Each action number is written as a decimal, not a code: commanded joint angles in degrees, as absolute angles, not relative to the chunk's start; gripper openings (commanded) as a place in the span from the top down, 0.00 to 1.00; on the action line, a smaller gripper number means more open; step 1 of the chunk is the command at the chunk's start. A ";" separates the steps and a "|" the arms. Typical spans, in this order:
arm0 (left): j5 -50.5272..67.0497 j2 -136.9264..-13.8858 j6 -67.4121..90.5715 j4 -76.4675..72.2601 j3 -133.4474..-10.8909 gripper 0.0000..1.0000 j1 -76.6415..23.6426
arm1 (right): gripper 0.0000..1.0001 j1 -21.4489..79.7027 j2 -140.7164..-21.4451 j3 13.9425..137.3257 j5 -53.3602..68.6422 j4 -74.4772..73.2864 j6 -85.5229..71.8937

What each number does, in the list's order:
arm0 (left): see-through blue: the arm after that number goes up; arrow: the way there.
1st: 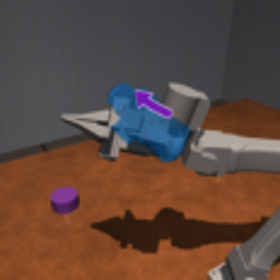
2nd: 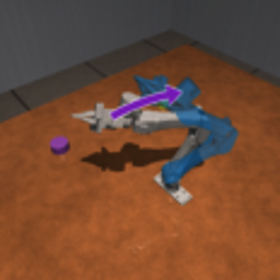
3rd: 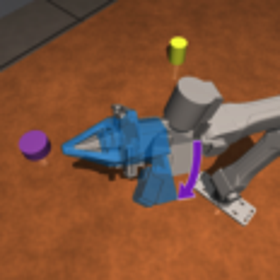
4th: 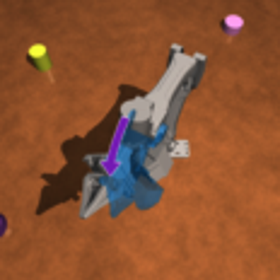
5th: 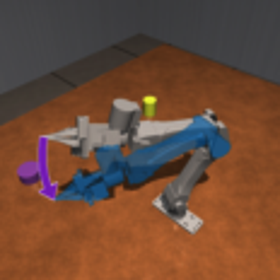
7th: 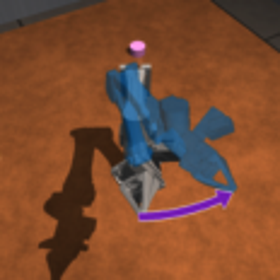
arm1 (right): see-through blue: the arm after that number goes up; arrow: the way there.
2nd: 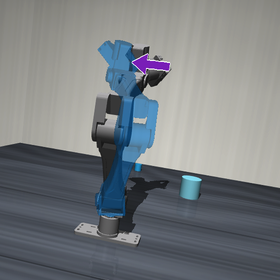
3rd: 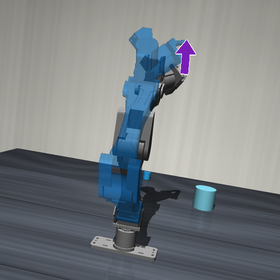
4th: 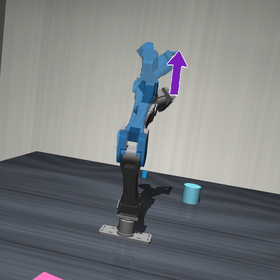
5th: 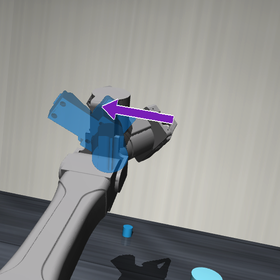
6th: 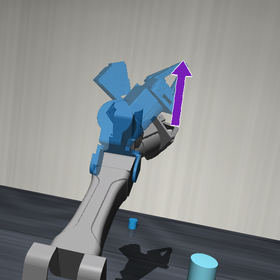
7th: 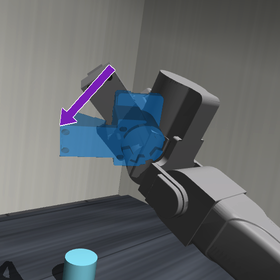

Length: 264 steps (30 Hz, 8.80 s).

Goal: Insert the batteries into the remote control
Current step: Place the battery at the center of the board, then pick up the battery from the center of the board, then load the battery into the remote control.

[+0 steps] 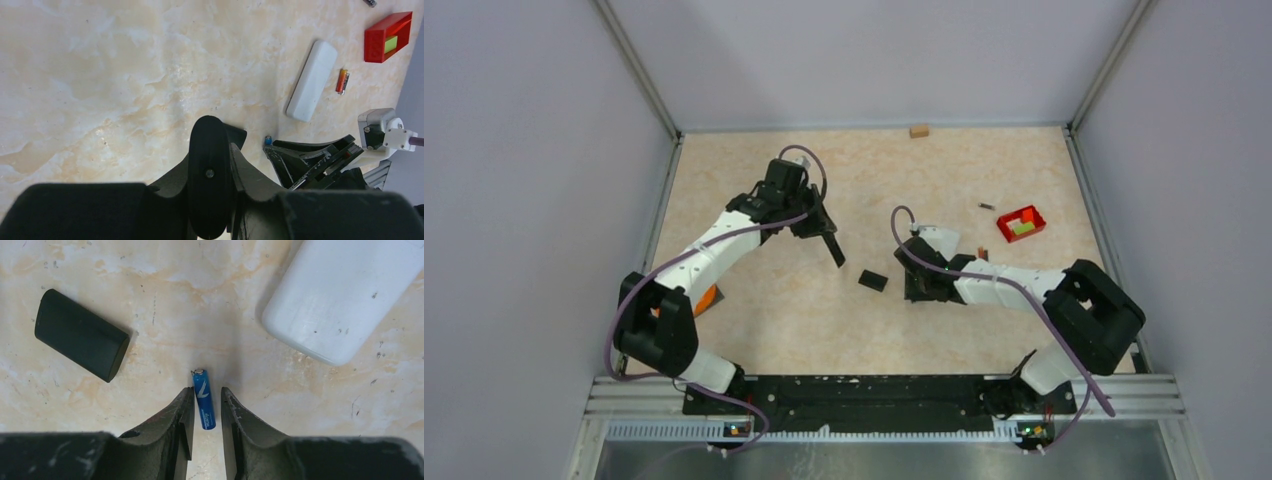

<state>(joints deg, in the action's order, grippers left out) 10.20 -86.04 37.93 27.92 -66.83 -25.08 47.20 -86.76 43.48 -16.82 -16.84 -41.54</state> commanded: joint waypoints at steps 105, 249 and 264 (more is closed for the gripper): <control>54.10 -94.43 51.23 4.96 -63.25 1.00 -23.29 | 0.67 51.30 -78.25 66.28 -4.76 -28.75 -29.39; 57.04 -84.95 100.54 -38.47 -47.56 1.00 -19.87 | 0.44 50.56 -60.19 24.15 -13.67 46.23 -74.61; 56.90 -84.26 100.83 -38.73 -47.60 1.00 -20.72 | 0.53 50.48 -62.02 25.16 -13.72 44.06 -74.62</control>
<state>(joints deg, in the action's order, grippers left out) 55.83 -87.48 99.81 -34.37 -47.44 -19.99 50.57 -60.95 23.29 -13.43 44.47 -75.09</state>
